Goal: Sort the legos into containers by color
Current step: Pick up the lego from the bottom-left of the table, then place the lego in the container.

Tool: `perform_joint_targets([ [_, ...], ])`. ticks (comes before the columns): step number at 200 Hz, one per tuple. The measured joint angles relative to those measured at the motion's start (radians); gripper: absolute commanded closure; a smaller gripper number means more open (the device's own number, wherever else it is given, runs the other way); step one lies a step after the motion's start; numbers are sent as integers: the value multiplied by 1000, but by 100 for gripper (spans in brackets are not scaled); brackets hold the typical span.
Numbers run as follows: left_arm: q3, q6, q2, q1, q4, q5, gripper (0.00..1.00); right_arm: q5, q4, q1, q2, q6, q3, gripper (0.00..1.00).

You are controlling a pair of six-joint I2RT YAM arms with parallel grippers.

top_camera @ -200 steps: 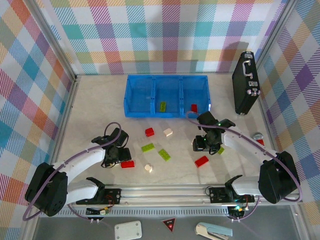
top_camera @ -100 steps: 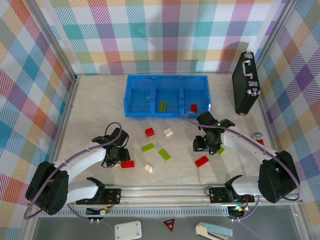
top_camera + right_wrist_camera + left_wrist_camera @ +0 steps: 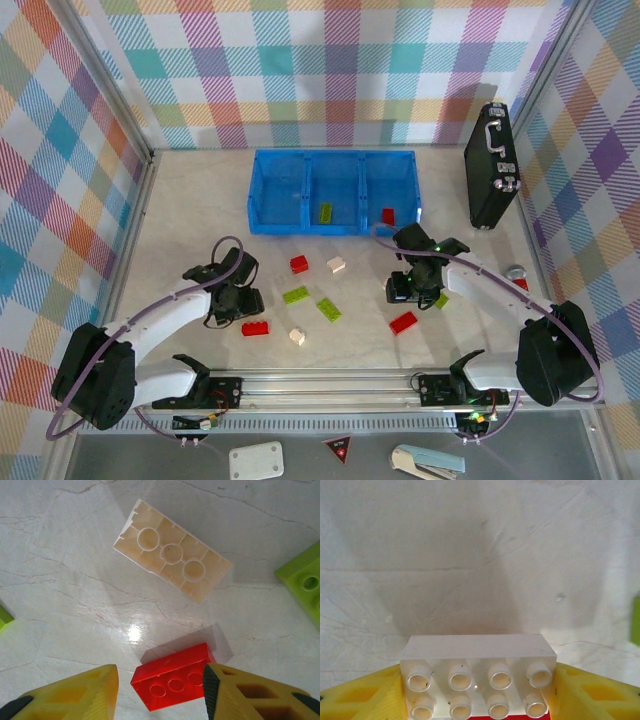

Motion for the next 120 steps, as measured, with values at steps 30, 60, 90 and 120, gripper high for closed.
perform_joint_targets([
  [30, 77, 21, 15, 0, -14, -1, 36, 0, -1, 0, 0, 3, 0, 50],
  [60, 168, 47, 69, 0, -26, -1, 36, 0, -7, 0, -6, 7, 0, 51],
  [90, 288, 84, 148, 0, -34, -1, 36, 5, -13, 0, -28, 14, 0, 50],
  [120, 423, 131, 247, 2, -48, -2, 36, 12, -23, 1, -47, 27, 0, 50],
])
